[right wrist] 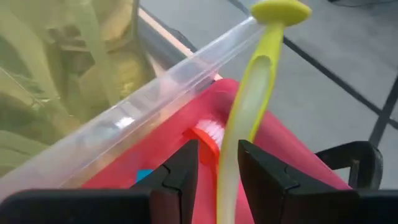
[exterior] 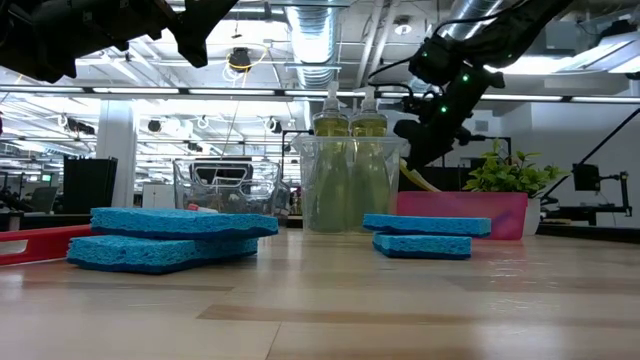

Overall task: Pick & Place Kitchen Sink Supplies
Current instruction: Put the green dish brush into the pink bin

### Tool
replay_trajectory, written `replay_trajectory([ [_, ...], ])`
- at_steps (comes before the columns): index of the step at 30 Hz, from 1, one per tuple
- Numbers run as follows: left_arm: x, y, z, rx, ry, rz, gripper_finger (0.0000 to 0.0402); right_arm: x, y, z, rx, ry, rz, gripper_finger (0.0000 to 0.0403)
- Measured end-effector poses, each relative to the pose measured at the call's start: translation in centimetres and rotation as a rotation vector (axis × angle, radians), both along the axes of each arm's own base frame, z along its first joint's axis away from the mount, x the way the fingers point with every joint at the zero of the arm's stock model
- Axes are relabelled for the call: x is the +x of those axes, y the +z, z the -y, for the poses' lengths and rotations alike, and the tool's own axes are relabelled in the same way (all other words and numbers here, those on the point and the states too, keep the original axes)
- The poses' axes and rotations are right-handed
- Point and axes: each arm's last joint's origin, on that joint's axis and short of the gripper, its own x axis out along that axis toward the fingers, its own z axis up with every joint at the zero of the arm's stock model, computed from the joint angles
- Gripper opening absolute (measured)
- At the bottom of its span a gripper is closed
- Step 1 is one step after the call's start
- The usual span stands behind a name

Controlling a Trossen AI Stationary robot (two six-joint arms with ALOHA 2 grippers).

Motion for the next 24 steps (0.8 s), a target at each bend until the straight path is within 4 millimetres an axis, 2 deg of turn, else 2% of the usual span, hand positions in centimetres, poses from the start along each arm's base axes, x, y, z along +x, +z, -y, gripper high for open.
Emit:
replay_trajectory([
  [3,0.0,0.0,0.0,0.0,0.0,0.0,0.0269,-0.1,0.0,0.1,-0.025,-0.036,-0.022,0.0107],
  [12,0.0,0.0,0.0,0.0,0.0,0.0,0.0269,-1.0,0.0,0.5,-0.138,-0.292,-0.121,0.0107],
  [15,0.0,0.0,0.0,0.0,0.0,0.0,0.0269,-0.9,-0.1,0.4,-0.103,-0.246,-0.102,0.0107],
  [21,0.0,0.0,0.0,0.0,0.0,0.0,0.0269,-0.3,-0.3,0.0,0.055,0.004,-0.006,0.0107],
  [24,0.0,0.0,0.0,0.0,0.0,0.0,0.0269,-0.5,-0.4,0.1,0.057,0.011,-0.025,0.0107],
])
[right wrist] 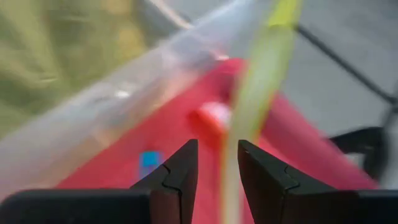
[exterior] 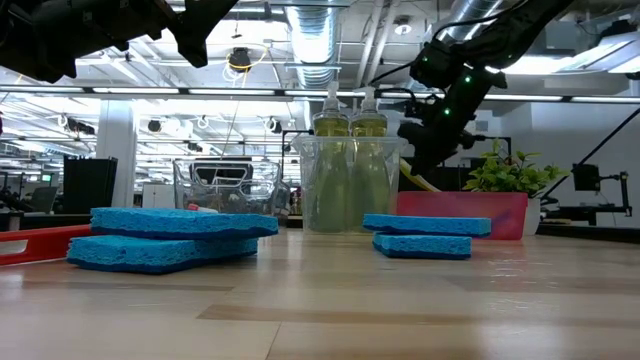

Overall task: Pick & Place Kitchen Sink Supplies
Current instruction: Put the green dish brush into the pink bin

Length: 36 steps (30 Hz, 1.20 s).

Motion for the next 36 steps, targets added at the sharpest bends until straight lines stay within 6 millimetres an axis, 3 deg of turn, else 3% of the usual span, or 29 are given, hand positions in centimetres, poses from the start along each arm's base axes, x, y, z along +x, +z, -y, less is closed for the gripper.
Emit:
replay_trajectory([
  [5,0.0,0.0,0.0,0.0,0.0,0.0,0.0269,-0.9,0.0,0.5,-0.139,-0.264,-0.118,0.0107],
  [8,0.0,0.0,0.0,0.0,0.0,0.0,0.0269,-1.1,0.0,0.5,-0.166,-0.305,-0.144,0.0107],
  [16,0.0,0.0,0.0,0.0,0.0,0.0,0.0269,-0.1,-0.1,0.0,0.019,0.019,-0.001,0.0107],
  [36,0.0,0.0,0.0,0.0,0.0,0.0,0.0269,-0.4,0.0,0.6,0.008,0.018,0.007,0.0107],
])
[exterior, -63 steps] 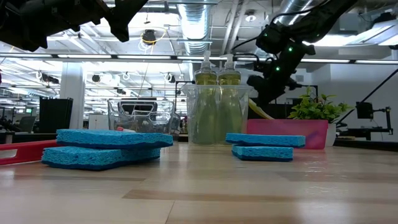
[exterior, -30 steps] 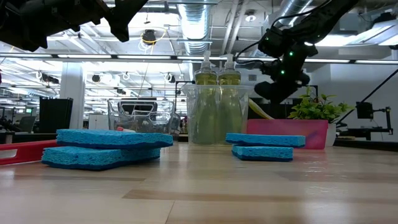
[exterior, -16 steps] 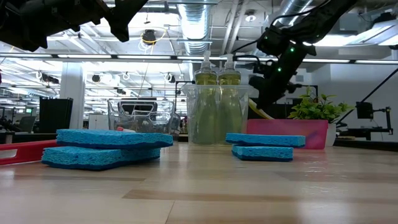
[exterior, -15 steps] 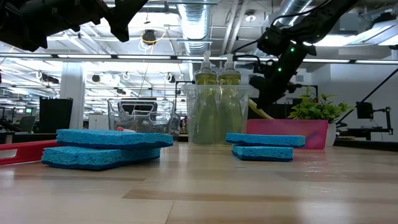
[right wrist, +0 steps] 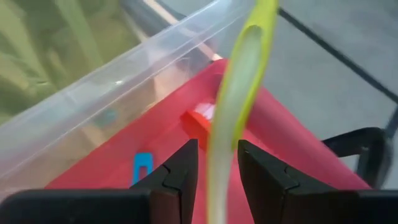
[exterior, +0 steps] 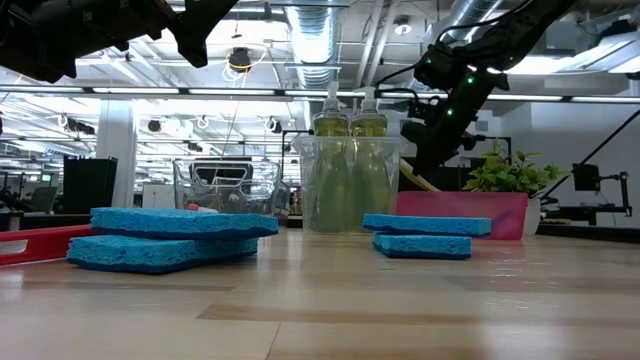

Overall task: Pick & Place Kitchen Sink Supplies
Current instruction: Put the green dish brush into the pink bin

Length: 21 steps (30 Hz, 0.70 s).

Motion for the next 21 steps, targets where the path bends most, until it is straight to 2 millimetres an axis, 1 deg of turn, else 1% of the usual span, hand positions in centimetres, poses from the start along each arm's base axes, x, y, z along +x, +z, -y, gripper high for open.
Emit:
replay_trajectory([
  [5,0.0,0.0,0.0,0.0,0.0,0.0,0.0269,-0.02,0.17,0.2,-0.044,-0.044,-0.01,0.0107],
  [9,0.0,-0.01,0.0,0.0,0.0,0.0,0.0269,-0.46,0.24,0.5,-0.123,-0.212,-0.064,0.0107],
  [11,0.0,-0.01,0.0,0.0,0.0,0.0,0.0269,-0.4,0.18,0.43,-0.099,-0.183,-0.05,0.0107],
  [15,0.0,-0.01,0.0,0.0,0.0,0.0,0.0269,0.07,0.08,0.05,0.004,-0.01,0.023,0.0107],
  [17,0.0,-0.01,0.0,0.0,0.0,0.0,0.0269,0.22,0.05,-0.09,0.028,0.047,0.039,0.0107],
  [19,-0.01,-0.01,0.01,0.0,0.0,0.0,0.0269,0.23,0.07,-0.09,0.017,0.043,0.032,0.0107],
  [21,0.0,-0.01,0.0,0.0,0.0,0.0,0.0269,0.05,0.11,0.22,-0.036,-0.029,-0.003,0.0107],
])
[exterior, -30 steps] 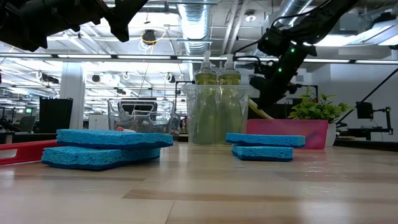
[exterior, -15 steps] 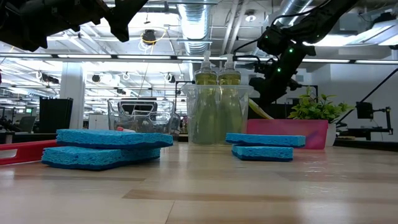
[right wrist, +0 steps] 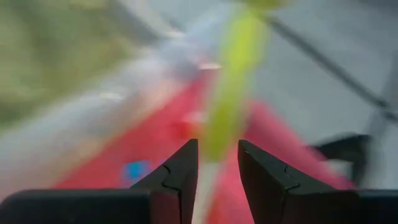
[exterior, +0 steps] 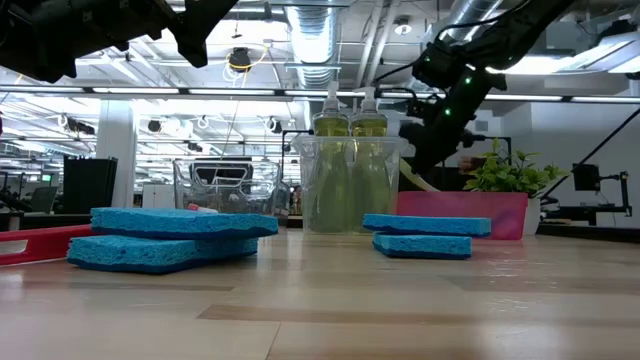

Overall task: Pick & Place Kitchen Sink Supplies
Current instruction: Put the green dish brush into the pink bin, then put the red dish brush into the pink bin

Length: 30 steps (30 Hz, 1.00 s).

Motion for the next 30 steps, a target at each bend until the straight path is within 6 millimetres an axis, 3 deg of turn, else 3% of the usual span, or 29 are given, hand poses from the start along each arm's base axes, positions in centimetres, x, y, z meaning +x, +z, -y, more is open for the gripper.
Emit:
replay_trajectory([
  [5,0.0,0.0,0.0,0.0,0.0,0.001,0.0269,-0.1,-1.1,1.0,-0.073,-0.16,-0.098,0.0107],
  [11,0.0,0.0,0.0,0.0,0.0,0.0,0.0269,0.1,-1.6,1.2,-0.07,-0.163,-0.104,0.0107],
  [15,0.0,0.0,0.0,0.0,0.0,0.0,0.0269,0.0,-0.7,0.8,-0.085,-0.16,-0.074,0.0107],
  [21,0.0,0.0,0.0,0.0,0.0,0.0,0.0269,0.0,2.1,-1.8,-0.142,-0.102,0.007,0.0107],
  [30,0.0,0.0,0.0,0.0,0.0,0.0,0.0269,-0.6,6.9,-8.4,-0.279,0.096,0.123,0.0107],
])
